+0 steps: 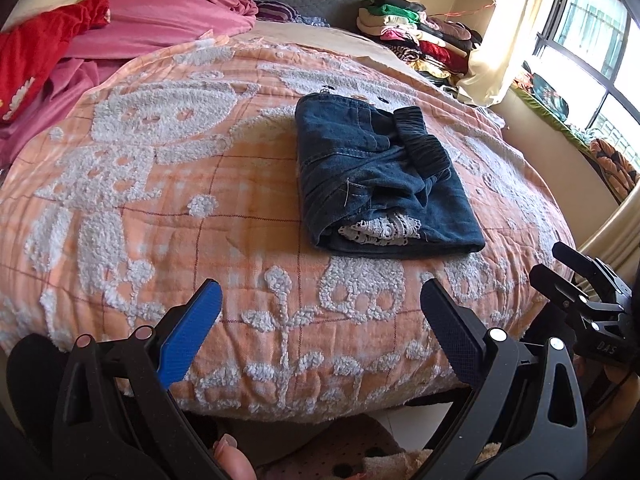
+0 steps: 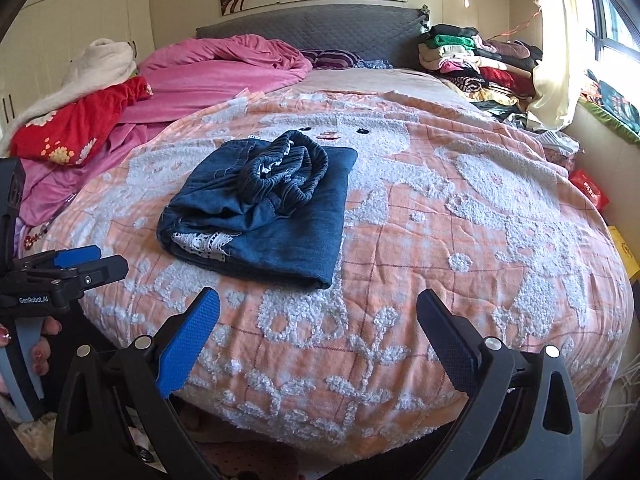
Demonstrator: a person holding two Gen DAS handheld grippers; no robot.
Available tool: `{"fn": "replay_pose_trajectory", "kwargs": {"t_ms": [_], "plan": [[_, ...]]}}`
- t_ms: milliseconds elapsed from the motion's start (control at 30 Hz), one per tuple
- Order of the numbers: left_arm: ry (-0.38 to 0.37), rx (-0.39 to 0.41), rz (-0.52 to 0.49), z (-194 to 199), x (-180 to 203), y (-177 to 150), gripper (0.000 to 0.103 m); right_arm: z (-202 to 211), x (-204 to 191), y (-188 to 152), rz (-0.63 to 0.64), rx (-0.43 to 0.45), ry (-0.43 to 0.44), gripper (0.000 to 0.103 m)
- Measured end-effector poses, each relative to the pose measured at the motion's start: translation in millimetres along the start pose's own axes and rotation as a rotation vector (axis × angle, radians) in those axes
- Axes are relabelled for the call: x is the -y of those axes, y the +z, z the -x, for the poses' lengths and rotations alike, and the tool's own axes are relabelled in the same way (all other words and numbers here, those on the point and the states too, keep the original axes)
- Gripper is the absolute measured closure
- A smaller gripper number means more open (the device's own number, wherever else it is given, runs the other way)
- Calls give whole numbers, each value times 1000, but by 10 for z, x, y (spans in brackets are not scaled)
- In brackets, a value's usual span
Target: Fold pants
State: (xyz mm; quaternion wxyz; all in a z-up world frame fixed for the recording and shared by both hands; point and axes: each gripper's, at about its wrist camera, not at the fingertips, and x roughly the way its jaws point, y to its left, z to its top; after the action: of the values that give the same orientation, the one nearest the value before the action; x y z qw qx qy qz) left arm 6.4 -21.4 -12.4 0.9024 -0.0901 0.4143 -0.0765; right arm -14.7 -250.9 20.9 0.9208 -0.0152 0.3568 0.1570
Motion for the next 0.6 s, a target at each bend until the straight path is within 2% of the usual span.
{"fn": "replay_pose_trajectory", "kwargs": {"t_ms": [600], "plan": [[2,-5,4,-18,-12,8,10,-19,-25,8,-3,-1,-4,5]]}}
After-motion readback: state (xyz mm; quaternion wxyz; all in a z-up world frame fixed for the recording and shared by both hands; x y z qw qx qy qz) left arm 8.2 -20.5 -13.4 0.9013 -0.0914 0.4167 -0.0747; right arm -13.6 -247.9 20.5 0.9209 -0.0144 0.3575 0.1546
